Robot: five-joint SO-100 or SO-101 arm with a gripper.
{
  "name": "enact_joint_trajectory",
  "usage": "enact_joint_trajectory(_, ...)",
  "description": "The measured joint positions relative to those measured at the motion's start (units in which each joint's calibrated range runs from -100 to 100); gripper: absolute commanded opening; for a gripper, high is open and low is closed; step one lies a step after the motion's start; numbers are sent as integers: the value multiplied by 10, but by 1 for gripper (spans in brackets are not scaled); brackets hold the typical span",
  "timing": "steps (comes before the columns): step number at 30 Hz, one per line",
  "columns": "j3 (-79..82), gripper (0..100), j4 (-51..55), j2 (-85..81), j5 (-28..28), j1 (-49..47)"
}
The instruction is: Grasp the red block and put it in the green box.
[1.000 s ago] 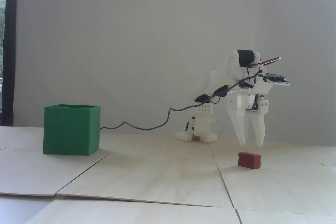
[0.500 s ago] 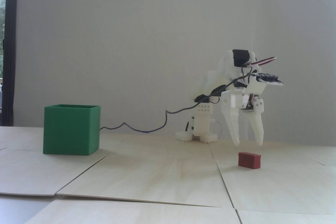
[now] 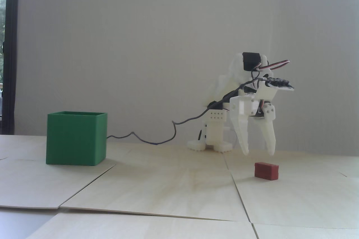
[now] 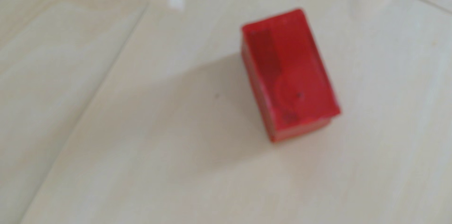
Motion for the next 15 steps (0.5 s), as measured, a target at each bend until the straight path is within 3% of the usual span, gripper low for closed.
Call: enact_joint_trajectory(15,-1,25,0,14,0,0)
